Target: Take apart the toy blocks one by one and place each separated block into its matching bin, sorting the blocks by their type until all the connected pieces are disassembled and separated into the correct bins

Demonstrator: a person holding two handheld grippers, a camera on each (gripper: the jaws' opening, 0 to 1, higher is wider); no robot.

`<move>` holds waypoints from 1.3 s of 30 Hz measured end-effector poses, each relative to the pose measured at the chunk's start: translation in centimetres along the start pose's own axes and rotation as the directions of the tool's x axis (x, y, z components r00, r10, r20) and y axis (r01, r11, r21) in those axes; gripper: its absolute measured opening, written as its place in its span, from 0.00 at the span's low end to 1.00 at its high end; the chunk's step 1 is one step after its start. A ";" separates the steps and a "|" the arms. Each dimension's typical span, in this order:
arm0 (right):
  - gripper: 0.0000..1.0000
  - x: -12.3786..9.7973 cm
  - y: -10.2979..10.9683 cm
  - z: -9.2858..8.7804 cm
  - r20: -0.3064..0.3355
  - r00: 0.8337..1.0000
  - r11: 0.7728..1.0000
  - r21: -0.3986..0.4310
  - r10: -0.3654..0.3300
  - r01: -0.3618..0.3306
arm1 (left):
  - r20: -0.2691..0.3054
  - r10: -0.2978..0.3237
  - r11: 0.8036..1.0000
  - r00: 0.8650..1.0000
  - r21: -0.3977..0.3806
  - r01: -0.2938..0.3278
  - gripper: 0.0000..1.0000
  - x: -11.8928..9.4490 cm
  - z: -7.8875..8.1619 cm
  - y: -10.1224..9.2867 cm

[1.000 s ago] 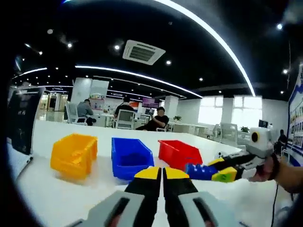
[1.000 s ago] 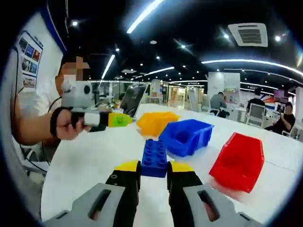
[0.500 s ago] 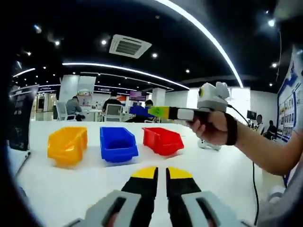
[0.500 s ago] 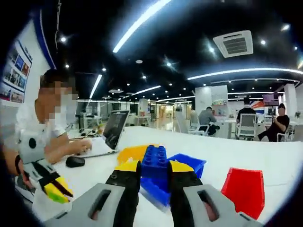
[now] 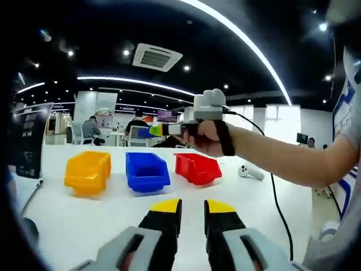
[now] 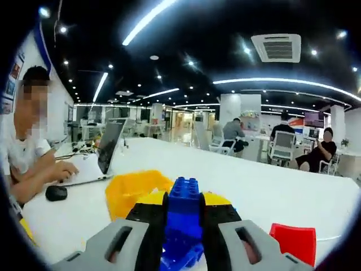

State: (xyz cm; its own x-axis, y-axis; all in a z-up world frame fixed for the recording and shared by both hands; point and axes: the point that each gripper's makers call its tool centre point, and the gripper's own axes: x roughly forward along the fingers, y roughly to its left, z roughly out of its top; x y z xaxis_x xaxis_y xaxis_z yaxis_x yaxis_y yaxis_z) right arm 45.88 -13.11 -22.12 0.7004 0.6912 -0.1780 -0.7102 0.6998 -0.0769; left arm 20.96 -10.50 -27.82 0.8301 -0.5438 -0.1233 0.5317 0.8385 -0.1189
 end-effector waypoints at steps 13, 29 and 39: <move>0.39 -2.2 0.9 -1.6 0.029 0.998 0.995 0.085 0.057 -0.059 | 0.031 -0.024 0.998 0.999 -0.066 0.026 0.25 -0.5 0.8 0.2; 0.36 -18.4 2.6 -3.4 0.158 0.979 0.990 0.045 0.126 -0.135 | 0.068 -0.009 1.000 0.998 -0.027 0.011 0.26 1.3 2.8 1.5; 0.35 -26.7 1.5 -7.5 0.129 0.991 0.998 0.057 0.033 -0.040 | 0.083 -0.031 0.999 0.996 -0.016 0.032 0.26 3.1 3.5 1.1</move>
State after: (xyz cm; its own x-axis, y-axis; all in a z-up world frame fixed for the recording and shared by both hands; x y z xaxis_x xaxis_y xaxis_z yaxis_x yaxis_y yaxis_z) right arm 25.59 -31.88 -24.87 0.6800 0.7313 -0.0522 -0.7327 0.6804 -0.0135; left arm 24.69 -11.14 -24.83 0.8245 -0.5646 -0.0369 0.5554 0.8200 -0.1382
